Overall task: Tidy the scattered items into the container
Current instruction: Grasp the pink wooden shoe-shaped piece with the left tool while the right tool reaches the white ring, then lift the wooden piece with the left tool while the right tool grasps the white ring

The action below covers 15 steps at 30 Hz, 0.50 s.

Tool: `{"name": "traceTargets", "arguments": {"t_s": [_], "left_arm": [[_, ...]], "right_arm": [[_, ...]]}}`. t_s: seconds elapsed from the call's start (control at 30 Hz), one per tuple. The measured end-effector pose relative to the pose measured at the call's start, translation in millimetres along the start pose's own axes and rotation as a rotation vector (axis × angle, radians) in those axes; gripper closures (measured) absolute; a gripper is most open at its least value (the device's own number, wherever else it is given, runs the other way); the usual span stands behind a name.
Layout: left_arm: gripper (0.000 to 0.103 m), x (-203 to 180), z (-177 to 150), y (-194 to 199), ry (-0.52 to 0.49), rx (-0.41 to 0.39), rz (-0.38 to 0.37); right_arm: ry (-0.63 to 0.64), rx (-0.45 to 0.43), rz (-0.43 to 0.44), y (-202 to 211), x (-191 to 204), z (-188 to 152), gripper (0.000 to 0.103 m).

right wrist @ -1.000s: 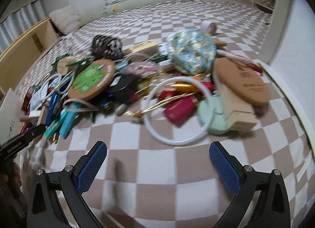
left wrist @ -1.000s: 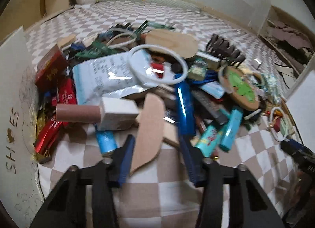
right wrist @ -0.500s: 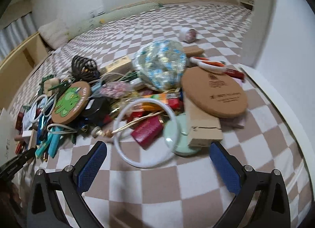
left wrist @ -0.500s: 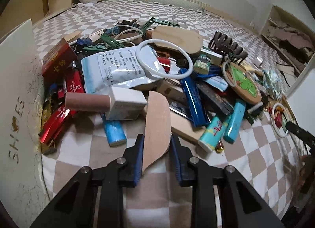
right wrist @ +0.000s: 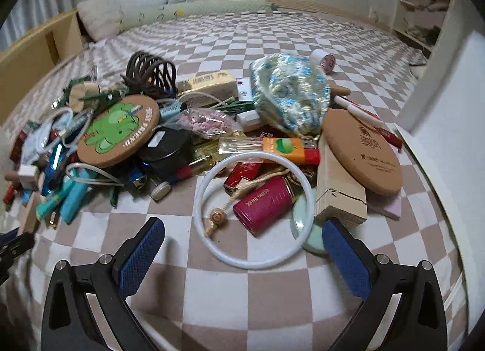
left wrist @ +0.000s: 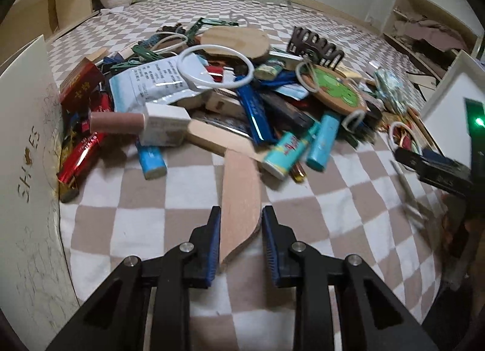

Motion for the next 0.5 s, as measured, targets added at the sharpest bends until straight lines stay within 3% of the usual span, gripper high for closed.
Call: {"name": "traceTargets", "arguments": {"t_s": [0.3, 0.4, 0.5], "left_arm": [[0.077, -1.0, -1.4, 0.2, 0.004, 0.0, -0.002], [0.077, -0.9, -3.6, 2.2, 0.014, -0.001, -0.008], [0.077, 0.9, -6.2, 6.6, 0.018, -0.005, -0.004]], "right_arm": [[0.049, 0.018, -0.07, -6.8, -0.1, -2.9, 0.001], [0.039, -0.004, -0.082, -1.2, -2.9, -2.0, 0.02], [0.041, -0.009, -0.082, 0.5, -2.6, -3.9, 0.02]]}}
Point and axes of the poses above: each gripper's, at about its wrist camera, not at the fingertips, and y roughly against the way its jaws point, x to its left, z to its top, the point moved 10 cm from there along -y, roughly the way its jaws point
